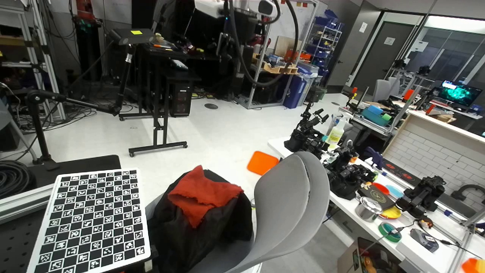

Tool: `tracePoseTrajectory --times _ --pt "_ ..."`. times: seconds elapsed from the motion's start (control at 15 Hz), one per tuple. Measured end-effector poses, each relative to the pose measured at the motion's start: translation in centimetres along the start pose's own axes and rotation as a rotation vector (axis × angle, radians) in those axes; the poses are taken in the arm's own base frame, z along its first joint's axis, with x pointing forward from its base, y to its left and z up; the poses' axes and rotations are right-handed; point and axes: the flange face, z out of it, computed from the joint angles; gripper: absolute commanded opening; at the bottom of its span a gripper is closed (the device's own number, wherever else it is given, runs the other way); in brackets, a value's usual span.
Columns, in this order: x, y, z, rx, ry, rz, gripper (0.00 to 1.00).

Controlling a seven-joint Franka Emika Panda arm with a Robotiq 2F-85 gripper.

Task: Lift the towel and bag from the seat and put them on the head seat

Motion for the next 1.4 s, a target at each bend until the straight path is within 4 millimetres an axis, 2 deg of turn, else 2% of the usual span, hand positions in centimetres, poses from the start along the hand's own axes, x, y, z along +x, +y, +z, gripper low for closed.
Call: tracePoseTrajectory --times 0.2,0.4,0.67,1.0,1.13,1.4 --pt "3.3 -0.5 4.8 0.001 -0.054 -0.031 1.00" --pt "5.2 -1.3 8.7 -0.005 -0.095 -0.054 1.00" --pt "6.2 -2.6 13.0 -0.026 -0.143 -0.080 1.00" --pt "6.2 -4.2 18.4 -0.044 -0.213 -0.105 1.00" --pt "6.3 -4.2 19.8 -0.047 -0.228 -0.106 1.00" --pt "6.7 -4.0 19.6 -0.048 -0.221 -0.100 1.00"
